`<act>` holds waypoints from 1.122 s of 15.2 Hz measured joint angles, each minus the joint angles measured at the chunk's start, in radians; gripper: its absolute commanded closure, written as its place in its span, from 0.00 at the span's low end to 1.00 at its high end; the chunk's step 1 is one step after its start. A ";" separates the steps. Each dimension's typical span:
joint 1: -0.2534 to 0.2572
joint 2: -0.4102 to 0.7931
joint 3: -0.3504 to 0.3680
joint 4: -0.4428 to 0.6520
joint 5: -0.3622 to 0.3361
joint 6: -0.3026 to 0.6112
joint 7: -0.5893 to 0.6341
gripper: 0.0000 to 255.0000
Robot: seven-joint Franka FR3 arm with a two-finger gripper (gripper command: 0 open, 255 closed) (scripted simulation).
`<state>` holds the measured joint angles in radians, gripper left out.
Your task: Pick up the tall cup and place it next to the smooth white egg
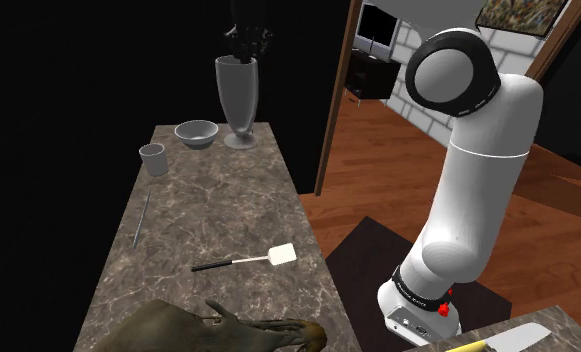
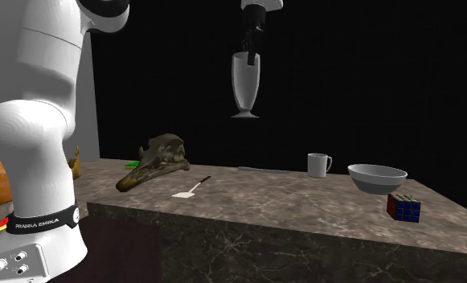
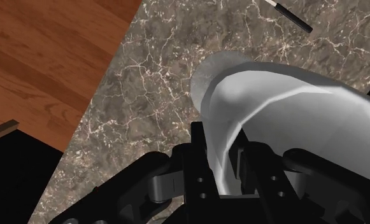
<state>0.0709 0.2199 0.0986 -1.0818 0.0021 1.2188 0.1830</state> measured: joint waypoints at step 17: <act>0.065 -0.678 0.067 -0.753 0.107 0.086 0.137 1.00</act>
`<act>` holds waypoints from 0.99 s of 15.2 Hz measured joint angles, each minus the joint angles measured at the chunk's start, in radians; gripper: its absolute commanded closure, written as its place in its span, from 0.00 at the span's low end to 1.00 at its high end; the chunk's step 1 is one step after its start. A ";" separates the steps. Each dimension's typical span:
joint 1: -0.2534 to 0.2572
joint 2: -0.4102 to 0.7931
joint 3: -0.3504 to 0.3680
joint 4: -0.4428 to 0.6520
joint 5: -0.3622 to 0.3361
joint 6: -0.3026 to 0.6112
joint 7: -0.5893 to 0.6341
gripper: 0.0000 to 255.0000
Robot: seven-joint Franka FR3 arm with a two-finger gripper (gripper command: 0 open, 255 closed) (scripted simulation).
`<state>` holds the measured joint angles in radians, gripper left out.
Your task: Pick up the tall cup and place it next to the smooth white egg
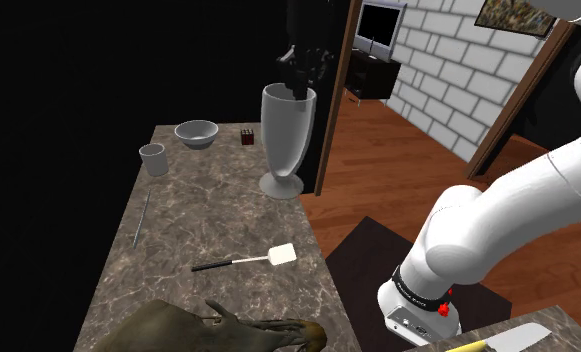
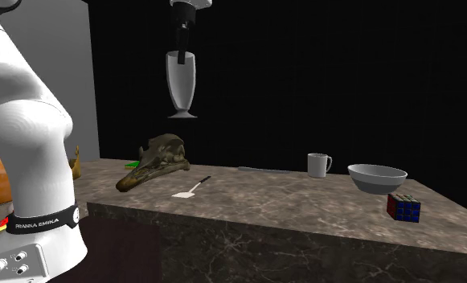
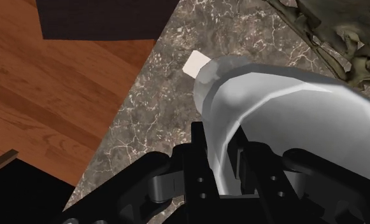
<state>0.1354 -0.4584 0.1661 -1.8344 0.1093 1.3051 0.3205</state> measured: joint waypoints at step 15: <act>0.086 -0.418 0.112 -0.225 0.169 -0.164 0.197 1.00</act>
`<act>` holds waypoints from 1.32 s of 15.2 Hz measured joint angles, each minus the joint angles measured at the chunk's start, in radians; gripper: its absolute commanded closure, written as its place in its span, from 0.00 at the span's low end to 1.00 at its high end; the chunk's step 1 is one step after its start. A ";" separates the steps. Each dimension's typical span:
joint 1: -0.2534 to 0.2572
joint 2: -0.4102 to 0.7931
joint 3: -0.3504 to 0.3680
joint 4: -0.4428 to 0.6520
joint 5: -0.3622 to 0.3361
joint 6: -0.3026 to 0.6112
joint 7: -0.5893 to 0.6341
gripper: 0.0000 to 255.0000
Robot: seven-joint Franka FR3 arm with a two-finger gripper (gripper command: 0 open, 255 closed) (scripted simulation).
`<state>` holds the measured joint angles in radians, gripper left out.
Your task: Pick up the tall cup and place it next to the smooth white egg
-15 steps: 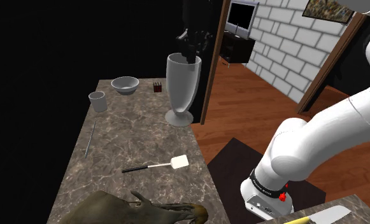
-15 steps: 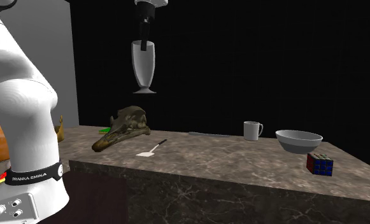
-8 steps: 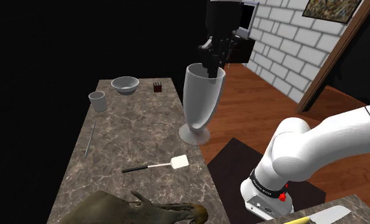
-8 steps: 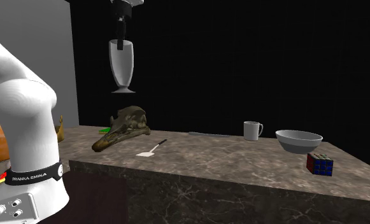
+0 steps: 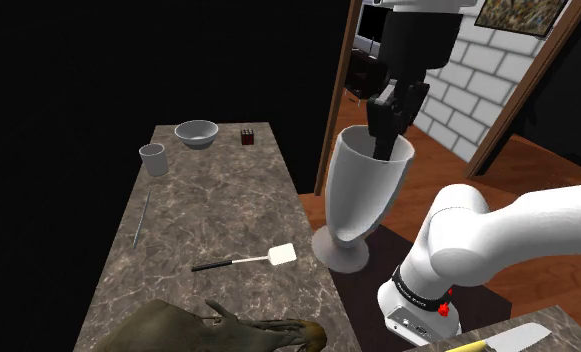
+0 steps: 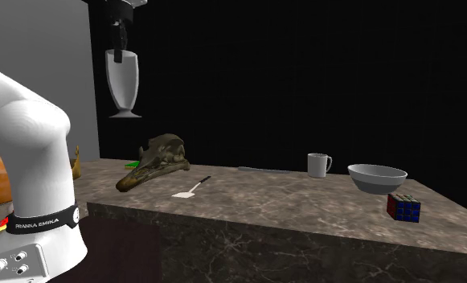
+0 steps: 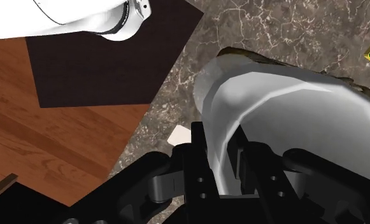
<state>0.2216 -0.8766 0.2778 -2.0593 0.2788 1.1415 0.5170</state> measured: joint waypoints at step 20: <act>0.067 -0.328 0.218 0.089 0.412 -0.279 0.435 1.00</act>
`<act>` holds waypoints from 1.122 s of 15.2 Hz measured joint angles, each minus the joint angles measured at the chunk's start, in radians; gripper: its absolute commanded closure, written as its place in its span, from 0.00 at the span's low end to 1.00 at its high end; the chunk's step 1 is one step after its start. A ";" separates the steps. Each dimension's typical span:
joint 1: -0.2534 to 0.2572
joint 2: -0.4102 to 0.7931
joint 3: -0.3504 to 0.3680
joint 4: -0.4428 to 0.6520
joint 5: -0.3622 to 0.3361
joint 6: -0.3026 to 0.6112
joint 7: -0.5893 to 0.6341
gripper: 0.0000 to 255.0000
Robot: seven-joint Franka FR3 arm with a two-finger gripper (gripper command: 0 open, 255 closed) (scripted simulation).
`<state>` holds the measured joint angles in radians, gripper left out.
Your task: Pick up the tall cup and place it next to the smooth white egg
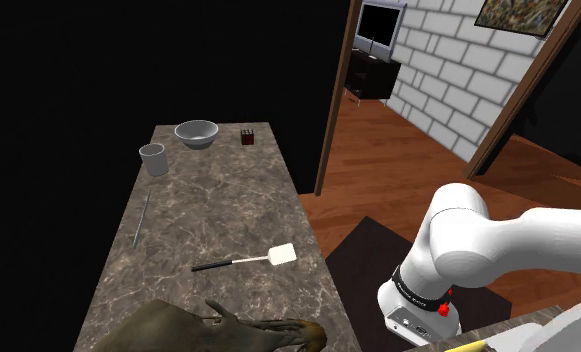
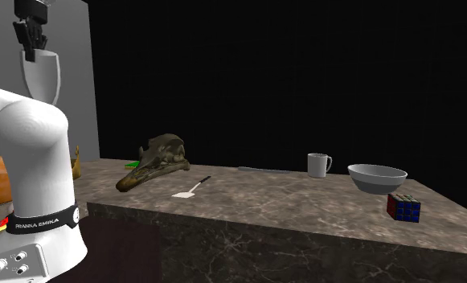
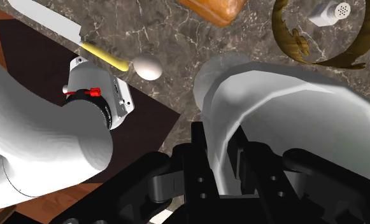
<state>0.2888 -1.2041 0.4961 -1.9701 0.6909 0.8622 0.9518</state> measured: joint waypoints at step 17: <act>0.044 -0.194 0.083 -0.196 0.130 0.041 0.045 1.00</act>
<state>0.3325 -1.3981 0.5795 -2.1658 0.8204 0.9028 0.9966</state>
